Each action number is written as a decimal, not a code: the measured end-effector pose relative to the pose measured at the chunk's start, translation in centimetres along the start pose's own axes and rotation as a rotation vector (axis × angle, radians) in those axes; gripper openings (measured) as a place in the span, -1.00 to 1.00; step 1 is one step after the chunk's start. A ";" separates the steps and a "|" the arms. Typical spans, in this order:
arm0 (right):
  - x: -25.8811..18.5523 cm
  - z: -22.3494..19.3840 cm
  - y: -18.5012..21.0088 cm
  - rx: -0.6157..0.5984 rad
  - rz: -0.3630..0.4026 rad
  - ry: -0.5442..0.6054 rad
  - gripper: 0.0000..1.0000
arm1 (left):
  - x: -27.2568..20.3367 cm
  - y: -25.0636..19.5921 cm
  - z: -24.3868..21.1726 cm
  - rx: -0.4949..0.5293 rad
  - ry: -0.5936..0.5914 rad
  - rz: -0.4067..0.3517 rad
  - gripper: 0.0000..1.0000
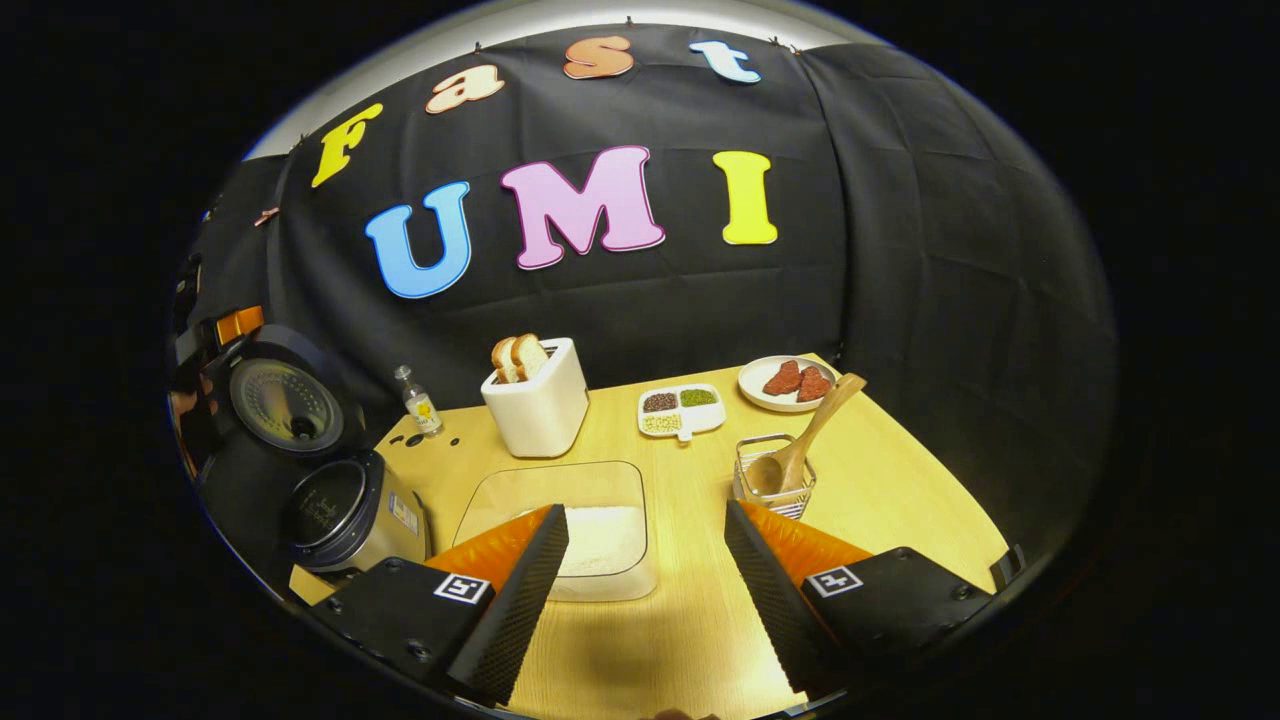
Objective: Close the left gripper, press the button to open the rice cooker; take a wooden spoon from the chopstick holder with the right hand, scoop a spoonful of rice and pour it into the rice cooker, then put the wooden spoon back into the chopstick holder.
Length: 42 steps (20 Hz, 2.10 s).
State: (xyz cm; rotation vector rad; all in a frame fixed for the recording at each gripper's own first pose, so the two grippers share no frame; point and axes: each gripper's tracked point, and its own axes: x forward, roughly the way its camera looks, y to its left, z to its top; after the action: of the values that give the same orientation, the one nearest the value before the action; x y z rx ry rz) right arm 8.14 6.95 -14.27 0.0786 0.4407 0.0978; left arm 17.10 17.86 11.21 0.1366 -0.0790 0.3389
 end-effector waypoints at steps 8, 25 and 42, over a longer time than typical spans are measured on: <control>0.4 -2.8 0.3 -0.004 0.020 0.056 0.97 | -7.5 -1.7 -5.7 -0.075 0.182 0.030 0.97; -2.9 -7.0 -1.1 -0.008 0.002 0.106 0.98 | -13.8 -3.9 -21.4 -0.027 0.409 -0.034 0.98; -3.8 -7.9 -0.6 0.027 -0.006 0.101 0.98 | -13.3 -4.3 -21.8 0.004 0.361 -0.099 0.99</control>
State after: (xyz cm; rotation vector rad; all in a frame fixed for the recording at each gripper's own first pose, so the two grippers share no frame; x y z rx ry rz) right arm 1.41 6.37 -19.82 0.0988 0.5433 0.0906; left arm 7.22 12.68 -12.22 0.0809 0.2842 0.2602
